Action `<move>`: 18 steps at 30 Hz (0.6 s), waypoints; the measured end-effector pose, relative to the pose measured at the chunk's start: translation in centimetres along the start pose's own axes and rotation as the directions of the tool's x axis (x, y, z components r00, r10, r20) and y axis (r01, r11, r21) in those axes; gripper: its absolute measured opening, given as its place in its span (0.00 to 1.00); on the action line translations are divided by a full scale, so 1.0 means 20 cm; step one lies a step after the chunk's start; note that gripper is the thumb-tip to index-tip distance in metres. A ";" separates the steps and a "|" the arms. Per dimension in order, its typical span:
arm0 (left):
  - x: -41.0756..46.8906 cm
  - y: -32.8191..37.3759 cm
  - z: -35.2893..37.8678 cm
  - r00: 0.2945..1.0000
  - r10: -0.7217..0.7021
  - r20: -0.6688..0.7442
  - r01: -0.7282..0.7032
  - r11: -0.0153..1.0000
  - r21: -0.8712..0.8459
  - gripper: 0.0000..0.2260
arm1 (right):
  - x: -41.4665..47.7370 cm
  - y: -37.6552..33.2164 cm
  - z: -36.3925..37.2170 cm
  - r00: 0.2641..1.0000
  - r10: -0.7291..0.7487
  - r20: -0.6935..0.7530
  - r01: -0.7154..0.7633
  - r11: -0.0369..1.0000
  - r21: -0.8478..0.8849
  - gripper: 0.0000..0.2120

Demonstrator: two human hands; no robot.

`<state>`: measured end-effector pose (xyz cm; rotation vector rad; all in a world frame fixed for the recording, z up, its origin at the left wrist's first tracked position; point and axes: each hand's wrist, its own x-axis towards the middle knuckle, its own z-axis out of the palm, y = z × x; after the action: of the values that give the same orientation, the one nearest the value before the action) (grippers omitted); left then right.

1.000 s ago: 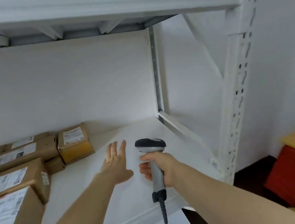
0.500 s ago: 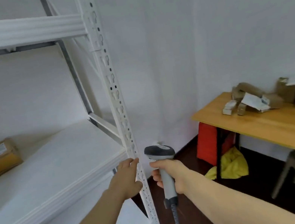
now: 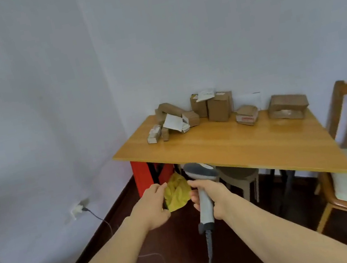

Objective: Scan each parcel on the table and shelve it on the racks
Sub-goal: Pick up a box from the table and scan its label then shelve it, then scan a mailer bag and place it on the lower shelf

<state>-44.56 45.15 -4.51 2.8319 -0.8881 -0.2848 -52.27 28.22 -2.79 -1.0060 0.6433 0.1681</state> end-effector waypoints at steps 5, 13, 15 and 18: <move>0.62 0.22 0.02 0.995 0.096 0.023 -0.094 0.994 -0.050 0.37 | 0.32 -0.35 -0.30 0.987 -0.047 -0.154 0.056 0.997 0.055 0.06; 1.42 0.56 0.00 0.976 0.180 0.124 -0.175 0.983 -0.053 0.34 | 0.69 -0.82 -0.72 0.952 0.001 -0.308 0.054 0.984 0.170 0.06; 1.57 0.64 0.01 0.969 0.199 0.148 -0.196 0.980 -0.032 0.34 | 0.78 -0.90 -0.84 0.940 0.022 -0.341 0.045 0.981 0.187 0.06; 1.83 0.75 0.03 0.964 0.217 0.153 -0.214 0.976 -0.035 0.33 | 0.95 -1.05 -0.99 0.933 0.049 -0.356 0.025 0.979 0.200 0.06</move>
<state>-23.39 11.83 -6.89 2.6936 -1.2075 -0.4878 -36.62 -2.38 -5.64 -0.8411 0.9815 -0.0749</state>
